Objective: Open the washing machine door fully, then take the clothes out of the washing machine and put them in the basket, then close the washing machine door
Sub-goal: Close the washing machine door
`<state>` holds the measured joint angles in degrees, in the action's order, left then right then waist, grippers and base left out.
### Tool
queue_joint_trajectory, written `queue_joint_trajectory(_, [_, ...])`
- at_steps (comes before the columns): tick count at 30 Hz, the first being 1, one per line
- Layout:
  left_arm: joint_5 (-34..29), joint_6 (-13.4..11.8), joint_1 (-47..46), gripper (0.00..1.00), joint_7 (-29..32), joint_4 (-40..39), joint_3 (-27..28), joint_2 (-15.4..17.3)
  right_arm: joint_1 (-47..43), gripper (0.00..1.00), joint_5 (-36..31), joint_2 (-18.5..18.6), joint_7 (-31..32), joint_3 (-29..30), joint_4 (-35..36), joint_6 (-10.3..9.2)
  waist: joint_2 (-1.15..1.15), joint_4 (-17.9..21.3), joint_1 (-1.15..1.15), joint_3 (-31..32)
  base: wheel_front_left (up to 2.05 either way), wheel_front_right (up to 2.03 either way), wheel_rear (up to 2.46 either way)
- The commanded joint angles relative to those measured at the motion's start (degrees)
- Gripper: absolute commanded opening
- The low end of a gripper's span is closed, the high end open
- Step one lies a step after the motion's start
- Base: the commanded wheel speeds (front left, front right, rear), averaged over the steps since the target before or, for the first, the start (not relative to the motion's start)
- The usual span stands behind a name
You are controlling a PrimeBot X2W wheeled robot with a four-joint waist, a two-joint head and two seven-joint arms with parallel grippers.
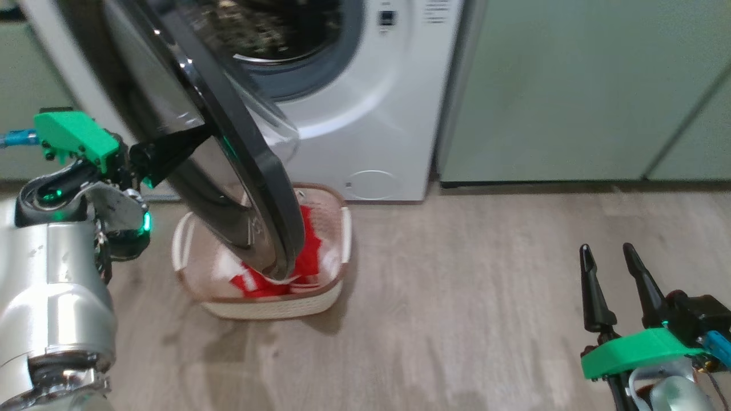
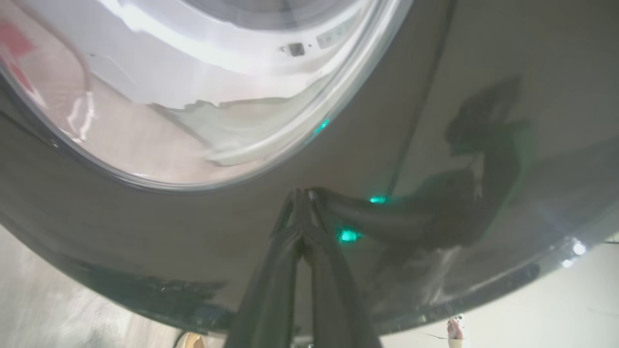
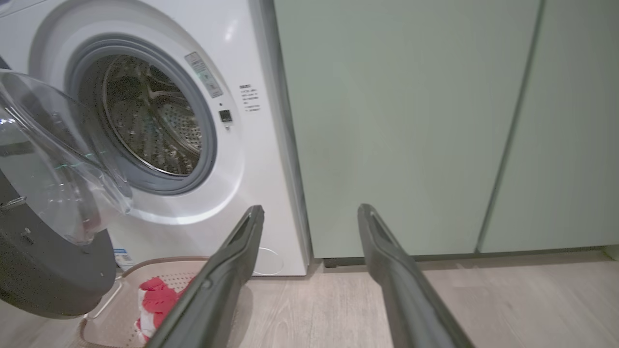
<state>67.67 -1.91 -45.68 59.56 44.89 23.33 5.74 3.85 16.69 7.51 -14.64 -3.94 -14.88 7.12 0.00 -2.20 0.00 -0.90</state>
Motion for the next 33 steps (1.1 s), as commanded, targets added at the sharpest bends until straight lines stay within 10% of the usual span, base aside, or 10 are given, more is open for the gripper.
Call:
queue_joint_trajectory(1, [0.39, -0.11, -1.23, 0.00, -0.73, -2.16, 1.52, 1.98, 1.53, 1.00, -0.07, 1.08, -0.36, -1.27, 1.54, 0.36, 0.00, 5.39, 0.00, 0.04, 0.00, 0.00, 0.00])
queue_joint_trajectory(11, [0.60, 2.37, -1.93, 0.00, -8.82, 2.25, 4.69, 2.95, 0.63, 1.00, 0.20, 2.03, -0.36, -0.83, 1.63, 0.36, 0.00, 13.78, 0.00, 0.73, 0.00, 0.00, 0.00])
queue_joint_trajectory(22, [0.97, 6.35, -2.98, 0.00, -12.79, 7.33, 5.44, 3.08, 0.06, 1.00, 0.17, 1.95, -0.36, -0.03, 2.22, 0.36, 0.00, 10.69, 0.00, 1.67, 0.00, 0.00, 0.00])
queue_joint_trajectory(23, [0.84, 6.66, -2.69, 0.20, -13.48, 7.52, 5.57, 3.33, 0.03, 1.00, 0.17, 1.90, -0.36, 0.04, 2.31, 0.36, 0.00, 10.04, 0.00, 1.78, 0.00, 0.00, 0.00])
queue_joint_trajectory(25, [0.91, 7.40, -2.00, 0.90, -14.43, 7.78, 5.88, 3.63, -0.02, 1.00, 0.18, 1.82, -0.36, 0.22, 2.43, 0.36, 0.00, 8.65, 0.00, 2.01, 0.00, 0.00, 0.00])
queue_joint_trajectory(26, [0.97, 7.82, -1.45, 1.00, -15.28, 7.55, 6.16, 3.78, -0.01, 1.00, 0.20, 1.75, -0.36, 0.24, 2.45, 0.36, 0.00, 8.03, 0.00, 2.12, 0.00, 0.00, 0.00])
queue_joint_trajectory(33, [-2.99, 9.31, 5.74, 1.00, -20.23, 2.15, 2.56, 4.63, -0.25, 1.00, 0.30, 1.42, -0.36, 0.91, 2.62, 0.36, 0.00, 4.00, 0.00, 2.59, 0.00, 0.00, 0.00])
